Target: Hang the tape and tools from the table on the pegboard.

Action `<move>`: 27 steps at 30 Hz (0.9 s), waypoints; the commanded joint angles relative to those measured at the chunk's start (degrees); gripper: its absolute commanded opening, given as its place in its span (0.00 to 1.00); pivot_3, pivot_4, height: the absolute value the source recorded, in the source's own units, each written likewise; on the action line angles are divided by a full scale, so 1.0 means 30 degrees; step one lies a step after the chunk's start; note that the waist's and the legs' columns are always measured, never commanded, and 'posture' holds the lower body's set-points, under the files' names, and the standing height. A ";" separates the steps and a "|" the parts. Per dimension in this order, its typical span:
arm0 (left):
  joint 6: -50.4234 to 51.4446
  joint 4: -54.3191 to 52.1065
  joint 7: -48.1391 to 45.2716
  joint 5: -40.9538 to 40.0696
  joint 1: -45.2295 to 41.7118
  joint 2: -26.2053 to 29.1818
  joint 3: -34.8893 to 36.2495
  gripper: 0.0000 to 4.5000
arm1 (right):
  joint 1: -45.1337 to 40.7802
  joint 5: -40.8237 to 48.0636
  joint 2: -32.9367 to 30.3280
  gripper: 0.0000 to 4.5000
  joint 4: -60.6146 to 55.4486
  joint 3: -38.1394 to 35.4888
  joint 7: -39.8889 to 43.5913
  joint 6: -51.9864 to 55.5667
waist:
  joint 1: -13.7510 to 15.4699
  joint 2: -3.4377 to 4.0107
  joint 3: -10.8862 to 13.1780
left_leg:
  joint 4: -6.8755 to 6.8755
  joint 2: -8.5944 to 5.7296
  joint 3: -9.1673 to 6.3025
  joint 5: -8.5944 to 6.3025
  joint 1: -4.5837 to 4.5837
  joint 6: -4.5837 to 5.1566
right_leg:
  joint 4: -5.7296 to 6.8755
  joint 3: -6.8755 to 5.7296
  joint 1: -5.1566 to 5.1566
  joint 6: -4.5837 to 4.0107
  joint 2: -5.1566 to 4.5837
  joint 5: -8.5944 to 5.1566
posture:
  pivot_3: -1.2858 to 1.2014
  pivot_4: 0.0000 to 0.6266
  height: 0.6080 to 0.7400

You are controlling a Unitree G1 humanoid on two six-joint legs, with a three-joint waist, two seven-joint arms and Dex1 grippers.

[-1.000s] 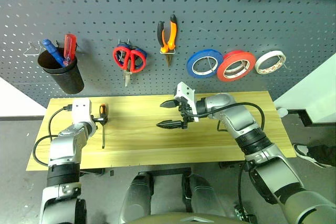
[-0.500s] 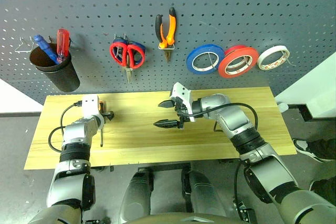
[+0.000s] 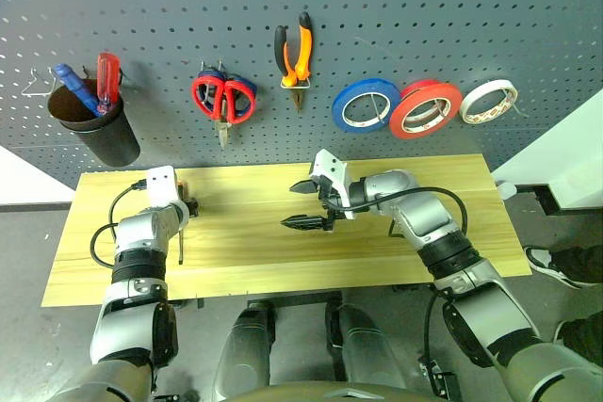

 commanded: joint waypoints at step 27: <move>0.2990 -1.8970 -0.5924 -0.1886 1.1286 0.3554 -0.1557 0.16 | 0.0170 0.4627 -0.2972 1.00 -0.6055 -0.3884 0.2551 0.2619 | -0.0238 -0.0193 -0.0640 | -0.0008 -0.0010 0.0003 0.0067 -0.0311 -0.0137 | -0.0146 -0.0043 -0.0214 -0.0041 -0.0050 0.0076 | 0.59 0.17 1.00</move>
